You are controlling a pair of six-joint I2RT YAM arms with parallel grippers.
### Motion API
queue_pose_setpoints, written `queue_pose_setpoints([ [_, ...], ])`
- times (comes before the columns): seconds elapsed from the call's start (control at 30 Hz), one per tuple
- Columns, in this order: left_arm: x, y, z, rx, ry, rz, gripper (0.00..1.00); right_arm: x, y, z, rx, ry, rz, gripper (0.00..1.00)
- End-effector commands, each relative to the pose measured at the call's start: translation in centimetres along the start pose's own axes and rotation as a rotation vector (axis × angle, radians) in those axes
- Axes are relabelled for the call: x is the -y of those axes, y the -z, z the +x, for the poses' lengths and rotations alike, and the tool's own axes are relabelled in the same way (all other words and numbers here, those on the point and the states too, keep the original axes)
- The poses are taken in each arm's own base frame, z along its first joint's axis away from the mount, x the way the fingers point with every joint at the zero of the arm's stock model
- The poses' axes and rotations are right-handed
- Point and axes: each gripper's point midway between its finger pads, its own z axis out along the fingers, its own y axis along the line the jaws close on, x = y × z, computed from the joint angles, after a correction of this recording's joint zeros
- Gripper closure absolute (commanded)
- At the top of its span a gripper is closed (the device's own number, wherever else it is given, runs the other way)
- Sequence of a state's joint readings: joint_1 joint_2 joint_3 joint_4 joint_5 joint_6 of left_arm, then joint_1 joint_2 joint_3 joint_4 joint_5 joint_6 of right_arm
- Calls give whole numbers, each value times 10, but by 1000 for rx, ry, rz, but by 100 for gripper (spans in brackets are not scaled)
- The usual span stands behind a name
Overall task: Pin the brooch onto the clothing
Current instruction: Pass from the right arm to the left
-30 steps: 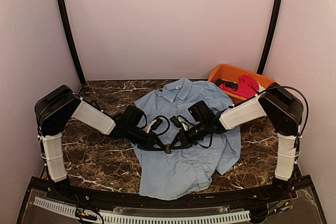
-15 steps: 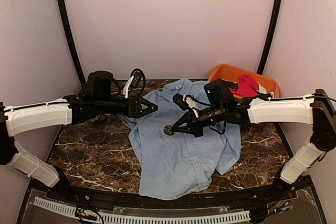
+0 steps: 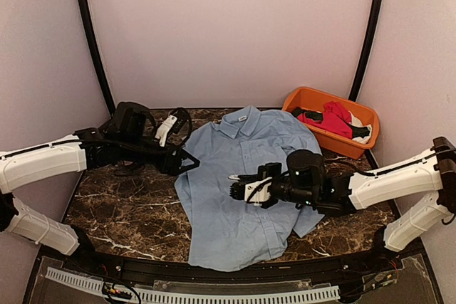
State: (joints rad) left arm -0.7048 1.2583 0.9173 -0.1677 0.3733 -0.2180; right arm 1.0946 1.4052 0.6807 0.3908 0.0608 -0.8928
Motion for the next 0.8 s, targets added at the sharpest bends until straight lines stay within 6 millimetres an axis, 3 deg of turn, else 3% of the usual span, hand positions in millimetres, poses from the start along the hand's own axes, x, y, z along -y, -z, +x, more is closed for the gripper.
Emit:
queue_pose_setpoints([
  [0.0, -4, 26, -5, -36, -186, -106, 33, 43, 8, -7, -45, 223, 292, 100],
  [0.1, -5, 33, -7, -40, -341, -182, 30, 45, 15, -15, -14, 289, 350, 100],
  [0.37, 18, 25, -17, 5, -664, -302, 28, 55, 32, -43, 100, 412, 509, 100],
  [0.47, 23, 24, -23, 22, -697, -306, 28, 56, 32, -50, 145, 369, 504, 100],
  [0.57, 25, 25, -27, 42, -704, -305, 27, 44, 22, -56, 178, 283, 383, 100],
  [0.77, 20, 28, -24, 48, -680, -330, 27, 46, 34, -77, 284, 94, 260, 100],
])
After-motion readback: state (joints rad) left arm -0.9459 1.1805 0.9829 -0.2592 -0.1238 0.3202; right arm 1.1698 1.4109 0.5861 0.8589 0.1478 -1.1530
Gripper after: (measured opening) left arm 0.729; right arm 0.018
